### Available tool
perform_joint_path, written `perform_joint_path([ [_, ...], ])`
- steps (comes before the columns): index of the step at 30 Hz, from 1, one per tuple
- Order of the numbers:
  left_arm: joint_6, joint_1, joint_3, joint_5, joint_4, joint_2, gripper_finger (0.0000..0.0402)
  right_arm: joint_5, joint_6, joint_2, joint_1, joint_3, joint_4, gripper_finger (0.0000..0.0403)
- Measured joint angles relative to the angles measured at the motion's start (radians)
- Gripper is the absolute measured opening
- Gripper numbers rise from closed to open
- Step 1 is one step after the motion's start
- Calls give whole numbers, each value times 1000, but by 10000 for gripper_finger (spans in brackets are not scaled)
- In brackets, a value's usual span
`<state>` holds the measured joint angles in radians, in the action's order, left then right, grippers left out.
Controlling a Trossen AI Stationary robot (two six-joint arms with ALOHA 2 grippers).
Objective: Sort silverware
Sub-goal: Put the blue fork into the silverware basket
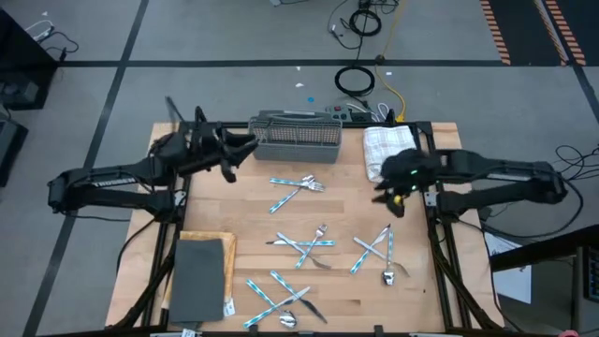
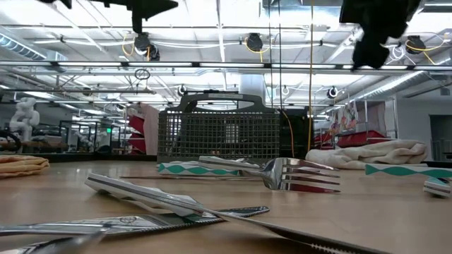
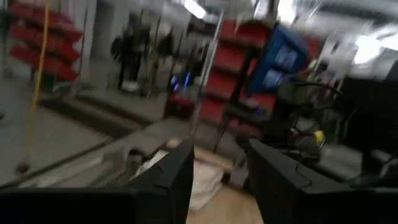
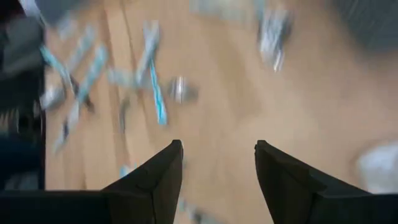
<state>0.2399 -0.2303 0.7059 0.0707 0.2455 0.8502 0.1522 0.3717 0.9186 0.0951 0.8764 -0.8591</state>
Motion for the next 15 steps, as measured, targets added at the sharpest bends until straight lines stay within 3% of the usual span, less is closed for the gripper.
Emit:
perform_joint_path([
  [8, -98, 12, 49, 87, -72, 0, 151, 38, 94, 247, -189, 0, -20, 187],
  [15, -125, 12, 49, 90, -81, -2, 151, 38, 271, 380, -379, 0, -8, 187],
])
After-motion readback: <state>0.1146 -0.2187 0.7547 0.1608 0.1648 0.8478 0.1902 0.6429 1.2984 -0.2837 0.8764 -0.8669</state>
